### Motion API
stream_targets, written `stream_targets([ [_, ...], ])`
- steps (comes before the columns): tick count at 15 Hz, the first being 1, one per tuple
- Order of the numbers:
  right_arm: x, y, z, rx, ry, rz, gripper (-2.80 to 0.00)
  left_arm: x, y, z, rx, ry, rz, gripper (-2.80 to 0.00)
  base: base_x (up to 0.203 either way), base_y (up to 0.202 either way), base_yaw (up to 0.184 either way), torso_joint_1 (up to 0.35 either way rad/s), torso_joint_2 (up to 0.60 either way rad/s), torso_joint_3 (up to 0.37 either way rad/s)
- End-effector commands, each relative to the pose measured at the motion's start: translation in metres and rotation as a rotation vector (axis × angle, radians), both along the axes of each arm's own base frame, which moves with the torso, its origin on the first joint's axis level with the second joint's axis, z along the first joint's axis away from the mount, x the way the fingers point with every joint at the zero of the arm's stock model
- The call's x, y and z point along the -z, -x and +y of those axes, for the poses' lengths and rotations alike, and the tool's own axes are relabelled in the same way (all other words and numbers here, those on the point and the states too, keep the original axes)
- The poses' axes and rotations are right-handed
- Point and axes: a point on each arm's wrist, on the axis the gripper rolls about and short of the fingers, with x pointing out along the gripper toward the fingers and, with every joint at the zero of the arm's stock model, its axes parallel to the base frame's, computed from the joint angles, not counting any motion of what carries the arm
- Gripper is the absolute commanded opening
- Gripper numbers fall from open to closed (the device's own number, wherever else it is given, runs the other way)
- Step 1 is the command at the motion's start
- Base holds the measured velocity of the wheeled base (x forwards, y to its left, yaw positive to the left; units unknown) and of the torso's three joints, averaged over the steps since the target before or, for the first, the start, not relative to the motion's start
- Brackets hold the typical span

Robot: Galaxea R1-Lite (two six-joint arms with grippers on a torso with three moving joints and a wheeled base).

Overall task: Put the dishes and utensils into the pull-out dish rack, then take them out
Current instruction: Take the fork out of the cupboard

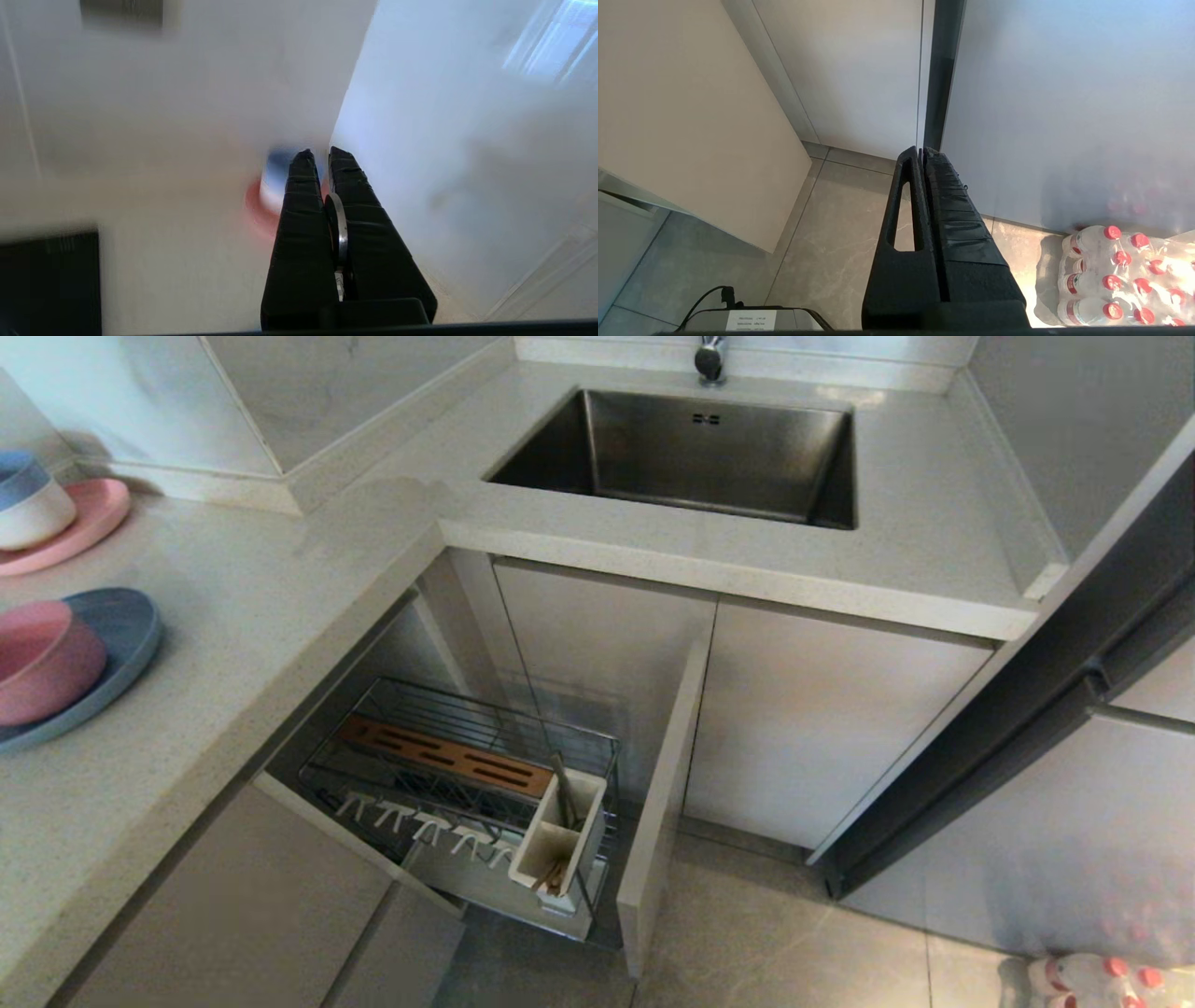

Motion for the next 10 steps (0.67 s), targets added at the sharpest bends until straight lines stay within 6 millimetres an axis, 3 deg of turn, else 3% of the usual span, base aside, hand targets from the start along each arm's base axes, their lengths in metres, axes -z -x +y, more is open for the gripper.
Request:
stream_targets([
  [1,0.0,0.0,0.0,0.0,0.0,0.0,-2.8,0.015,-0.02,0.024,0.017,0.093,0.07,-2.8,0.0,0.0,0.0,0.0,0.0,0.0],
  [7,0.0,0.0,0.0,0.0,0.0,0.0,-2.8,0.026,-0.036,0.076,0.128,0.254,0.124,-2.8,0.0,0.0,0.0,0.0,0.0,0.0],
  [10,0.0,0.0,0.0,0.0,0.0,0.001,-2.8,0.034,-0.04,0.085,0.254,0.365,0.182,-2.8,0.0,0.0,0.0,0.0,0.0,0.0],
])
